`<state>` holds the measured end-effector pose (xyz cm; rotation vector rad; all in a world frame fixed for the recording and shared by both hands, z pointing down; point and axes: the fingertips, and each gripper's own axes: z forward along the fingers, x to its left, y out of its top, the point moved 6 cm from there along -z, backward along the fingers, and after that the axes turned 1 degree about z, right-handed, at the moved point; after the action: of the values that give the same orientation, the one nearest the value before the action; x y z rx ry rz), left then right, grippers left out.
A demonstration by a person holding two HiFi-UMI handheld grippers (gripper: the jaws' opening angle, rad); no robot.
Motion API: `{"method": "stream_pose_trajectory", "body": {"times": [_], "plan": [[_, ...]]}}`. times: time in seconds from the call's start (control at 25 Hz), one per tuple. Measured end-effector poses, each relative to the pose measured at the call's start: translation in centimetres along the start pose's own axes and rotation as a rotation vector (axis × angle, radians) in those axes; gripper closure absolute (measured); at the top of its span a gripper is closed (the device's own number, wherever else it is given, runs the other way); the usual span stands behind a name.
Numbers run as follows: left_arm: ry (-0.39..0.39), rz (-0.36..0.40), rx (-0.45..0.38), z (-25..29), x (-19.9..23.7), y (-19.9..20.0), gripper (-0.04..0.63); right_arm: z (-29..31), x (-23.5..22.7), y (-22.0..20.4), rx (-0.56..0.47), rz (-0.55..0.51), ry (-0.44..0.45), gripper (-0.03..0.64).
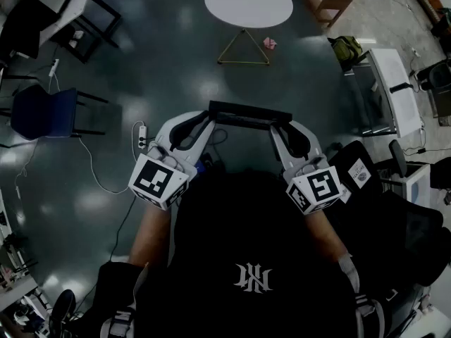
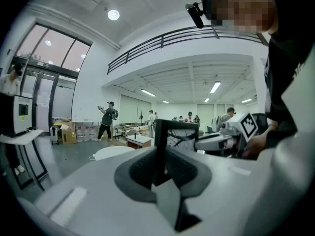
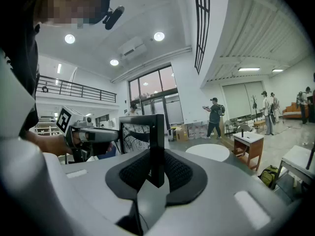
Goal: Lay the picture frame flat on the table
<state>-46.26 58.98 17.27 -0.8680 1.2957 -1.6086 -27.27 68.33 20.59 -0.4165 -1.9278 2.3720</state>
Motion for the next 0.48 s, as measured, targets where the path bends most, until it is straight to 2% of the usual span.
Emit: {"method": "stream_pose_trajectory", "body": {"times": [0.48], "plan": [[0.008,-0.003,0.016,-0.4,-2.2,0.4,0.546,-1.9,-0.2,-0.3,-0.006,0.009,0.027,0.532]]}}
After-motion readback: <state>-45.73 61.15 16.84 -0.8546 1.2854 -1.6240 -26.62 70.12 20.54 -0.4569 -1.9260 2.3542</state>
